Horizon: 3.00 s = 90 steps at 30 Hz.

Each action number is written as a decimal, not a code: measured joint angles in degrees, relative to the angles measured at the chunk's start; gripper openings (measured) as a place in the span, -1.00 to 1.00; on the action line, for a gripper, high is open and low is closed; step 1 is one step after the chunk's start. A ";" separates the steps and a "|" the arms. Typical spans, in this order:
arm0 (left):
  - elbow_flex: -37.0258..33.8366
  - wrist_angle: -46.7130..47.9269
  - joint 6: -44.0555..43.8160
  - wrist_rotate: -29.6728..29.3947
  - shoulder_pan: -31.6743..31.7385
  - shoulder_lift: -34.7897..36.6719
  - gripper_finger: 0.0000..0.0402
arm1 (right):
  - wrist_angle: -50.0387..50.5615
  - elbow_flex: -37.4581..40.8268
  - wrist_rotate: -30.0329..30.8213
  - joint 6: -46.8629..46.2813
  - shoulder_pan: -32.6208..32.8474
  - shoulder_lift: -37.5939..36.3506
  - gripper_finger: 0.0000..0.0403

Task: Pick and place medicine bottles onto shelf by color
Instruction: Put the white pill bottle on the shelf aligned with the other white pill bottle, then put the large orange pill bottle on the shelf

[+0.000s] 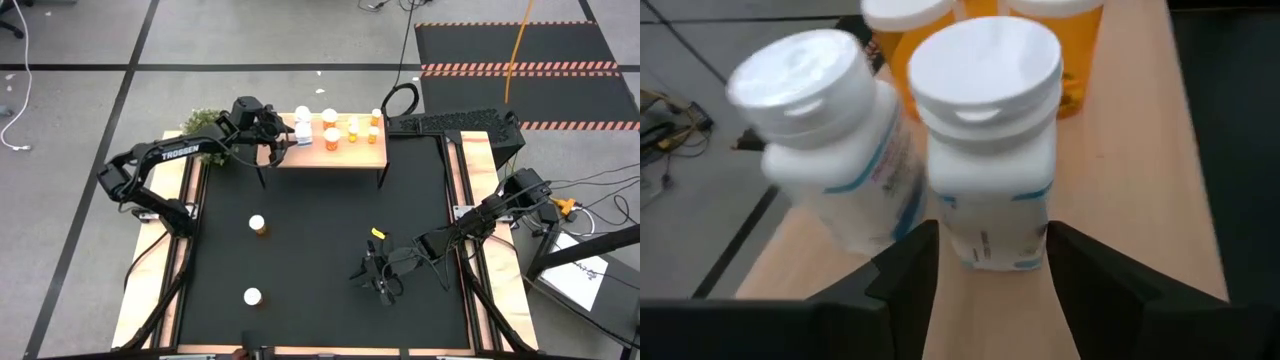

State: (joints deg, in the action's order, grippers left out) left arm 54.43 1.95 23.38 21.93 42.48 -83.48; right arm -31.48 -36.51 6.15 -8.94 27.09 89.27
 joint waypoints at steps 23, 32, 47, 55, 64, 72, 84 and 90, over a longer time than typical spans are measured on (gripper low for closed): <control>0.07 30.20 -8.75 -10.16 -20.03 23.98 -0.24 | 0.00 -0.02 -0.02 -0.45 0.00 0.00 -0.51; -0.59 40.19 -22.38 -30.35 -44.70 25.47 -0.16 | -0.02 -0.02 -0.02 -0.38 0.00 0.00 -0.51; -19.27 37.34 -47.27 -51.78 -61.47 25.44 0.43 | -0.71 -0.02 -0.13 3.88 -1.14 0.00 -0.51; -22.36 34.45 -50.11 -52.90 -62.19 25.44 0.66 | -0.90 -0.02 -0.21 3.80 -2.64 0.00 -0.51; -27.97 26.63 -49.39 -50.24 -60.91 25.44 0.67 | -0.87 -0.02 -0.37 3.21 -2.64 0.00 -0.51; -30.35 21.54 -45.78 -45.05 -58.59 25.32 0.67 | -0.85 -0.02 -0.42 3.20 -2.62 0.00 -0.51; -31.36 17.04 -41.16 -43.95 -57.20 25.20 0.65 | -0.87 -0.02 -0.44 2.57 -2.62 0.00 -0.51; -31.36 17.27 -40.38 -43.93 -57.20 25.20 0.41 | -0.85 -0.02 -0.44 2.13 -2.62 0.00 -0.51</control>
State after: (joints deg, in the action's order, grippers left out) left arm 23.07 19.22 -16.99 -22.00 -14.72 -58.28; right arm -32.34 -36.53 5.72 -6.81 24.47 89.27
